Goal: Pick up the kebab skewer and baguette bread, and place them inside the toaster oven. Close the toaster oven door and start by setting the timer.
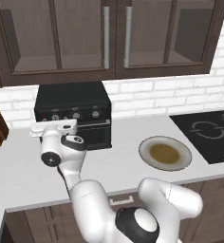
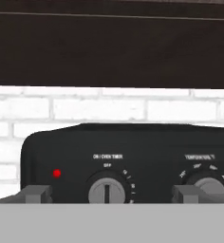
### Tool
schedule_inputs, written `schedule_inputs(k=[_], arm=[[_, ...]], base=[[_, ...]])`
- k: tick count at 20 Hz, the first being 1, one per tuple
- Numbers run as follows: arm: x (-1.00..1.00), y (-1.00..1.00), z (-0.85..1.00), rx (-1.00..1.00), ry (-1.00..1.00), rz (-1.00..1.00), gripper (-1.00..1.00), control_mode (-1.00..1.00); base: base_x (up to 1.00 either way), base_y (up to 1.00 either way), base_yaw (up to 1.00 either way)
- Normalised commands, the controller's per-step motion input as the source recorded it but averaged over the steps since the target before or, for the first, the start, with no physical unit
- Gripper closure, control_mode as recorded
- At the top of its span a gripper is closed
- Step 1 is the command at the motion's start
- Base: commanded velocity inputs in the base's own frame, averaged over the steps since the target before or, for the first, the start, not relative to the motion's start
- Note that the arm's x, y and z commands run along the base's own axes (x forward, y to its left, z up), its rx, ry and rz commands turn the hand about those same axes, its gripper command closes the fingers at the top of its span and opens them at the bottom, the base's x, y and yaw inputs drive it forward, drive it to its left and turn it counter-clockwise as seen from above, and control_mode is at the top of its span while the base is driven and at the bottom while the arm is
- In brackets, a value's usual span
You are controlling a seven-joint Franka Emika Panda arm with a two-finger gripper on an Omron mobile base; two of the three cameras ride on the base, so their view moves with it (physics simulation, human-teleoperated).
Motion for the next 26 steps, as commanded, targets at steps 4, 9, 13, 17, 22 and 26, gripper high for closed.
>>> schedule_inputs(k=[4, 9, 13, 17, 22, 26], arm=[[0.33, 0.0, -0.04, 0.0, -0.01, -0.03, -1.0, -1.0], [0.3, 0.0, -0.16, 0.0, -0.01, -0.03, -1.0, -1.0], [0.21, 0.0, -0.22, 0.0, 0.0, -0.03, -1.0, -1.0], [0.18, 0.0, -0.17, 0.0, -0.01, -0.02, -1.0, -1.0], [0.23, 0.01, -0.03, 0.0, -0.03, -0.01, -1.0, -1.0], [0.24, 0.02, 0.0, 0.0, -0.05, 0.0, -1.0, -1.0]], base=[[0.0, 0.0, 0.0], [0.0, 0.0, 0.0], [0.0, 0.0, 0.0], [0.0, 0.0, 0.0], [0.0, 0.0, 0.0], [0.0, 0.0, 0.0]])
